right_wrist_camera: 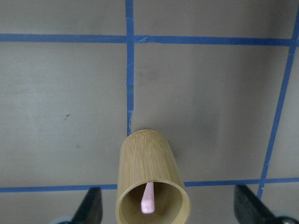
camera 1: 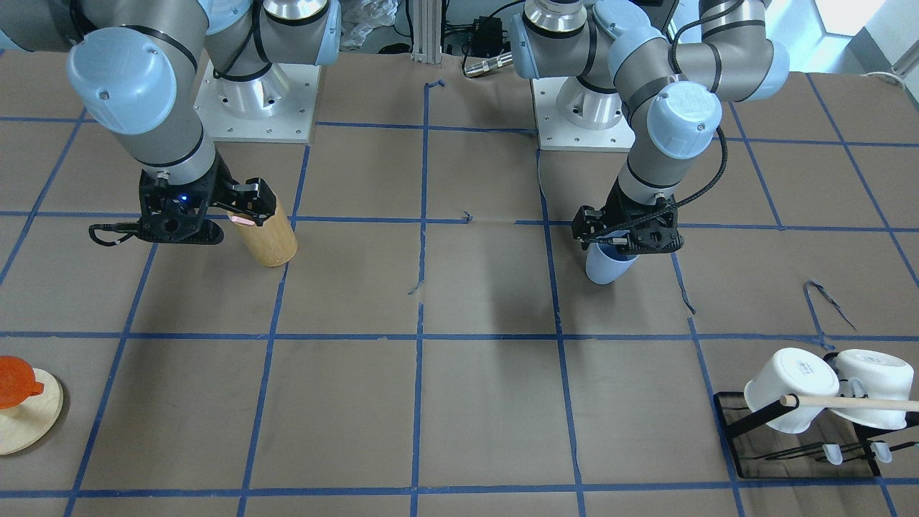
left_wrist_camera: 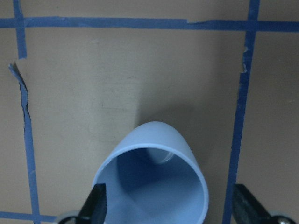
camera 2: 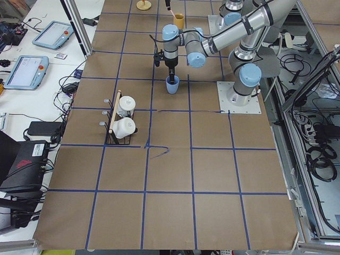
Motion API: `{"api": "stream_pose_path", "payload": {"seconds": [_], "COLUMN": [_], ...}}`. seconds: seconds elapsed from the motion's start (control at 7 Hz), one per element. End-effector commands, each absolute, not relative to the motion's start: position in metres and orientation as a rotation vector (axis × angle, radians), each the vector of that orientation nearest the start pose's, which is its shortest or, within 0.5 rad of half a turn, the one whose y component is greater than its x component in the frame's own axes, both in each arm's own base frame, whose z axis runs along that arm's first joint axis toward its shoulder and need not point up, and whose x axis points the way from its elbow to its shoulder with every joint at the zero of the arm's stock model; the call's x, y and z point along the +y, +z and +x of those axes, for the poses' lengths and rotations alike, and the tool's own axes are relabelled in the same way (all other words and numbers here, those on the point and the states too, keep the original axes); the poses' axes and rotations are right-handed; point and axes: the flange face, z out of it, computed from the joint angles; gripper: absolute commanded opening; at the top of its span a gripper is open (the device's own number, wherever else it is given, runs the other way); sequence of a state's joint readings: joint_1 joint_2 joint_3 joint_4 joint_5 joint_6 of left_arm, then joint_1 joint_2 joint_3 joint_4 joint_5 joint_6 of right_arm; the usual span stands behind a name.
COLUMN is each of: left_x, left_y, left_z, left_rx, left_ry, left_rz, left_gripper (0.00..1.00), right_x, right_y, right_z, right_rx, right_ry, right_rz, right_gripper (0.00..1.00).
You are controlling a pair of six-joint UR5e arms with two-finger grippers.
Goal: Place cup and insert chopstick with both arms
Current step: 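Lower the left gripper onto the light blue cup while the right gripper descends, then grasp the light blue cup with the left gripper while the right grasps the chopstick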
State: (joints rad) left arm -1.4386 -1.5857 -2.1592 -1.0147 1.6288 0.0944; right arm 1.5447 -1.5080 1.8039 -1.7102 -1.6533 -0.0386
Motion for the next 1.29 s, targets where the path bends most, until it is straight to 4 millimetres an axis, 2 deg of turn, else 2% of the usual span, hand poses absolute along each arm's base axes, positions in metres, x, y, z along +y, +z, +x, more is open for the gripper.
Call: {"api": "stream_pose_path", "payload": {"seconds": [0.0,0.14,0.29,0.43,0.57,0.71,0.86,1.0,1.14], "left_x": [-0.437,-0.436,-0.436,-0.436,-0.437,-0.445,-0.463,-0.484,-0.507], "left_y": [0.257,0.256,0.257,0.257,0.259,0.27,0.292,0.32,0.339], "left_z": [-0.071,-0.071,-0.074,-0.078,-0.08,-0.08,-0.079,-0.09,-0.116], "left_rx": [3.093,3.093,3.094,3.094,3.093,3.09,3.084,3.108,3.138], "left_ry": [0.088,0.092,0.087,0.084,0.07,0.023,-0.042,-0.083,-0.127], "left_rz": [-0.034,-0.031,-0.022,-0.031,-0.027,-0.026,-0.079,-0.21,-0.31], "left_gripper": [0.53,0.01,0.0,0.0,0.0,0.0,0.0,0.0,0.0], "right_x": [-0.491,-0.48,-0.475,-0.474,-0.474,-0.473,-0.471,-0.472,-0.472], "right_y": [0.349,0.339,0.34,0.342,0.343,0.341,0.341,0.341,0.341], "right_z": [0.111,0.112,0.112,0.112,0.112,0.112,0.112,0.112,0.113], "right_rx": [3.215,3.213,3.21,3.208,3.21,3.208,3.207,3.205,3.199], "right_ry": [0.204,0.239,0.249,0.244,0.242,0.262,0.274,0.271,0.271], "right_rz": [-0.028,-0.032,-0.047,-0.052,-0.052,-0.055,-0.056,-0.055,-0.057], "right_gripper": [0.99,0.97,0.85,0.8,0.67,0.41,0.33,0.25,0.07]}}
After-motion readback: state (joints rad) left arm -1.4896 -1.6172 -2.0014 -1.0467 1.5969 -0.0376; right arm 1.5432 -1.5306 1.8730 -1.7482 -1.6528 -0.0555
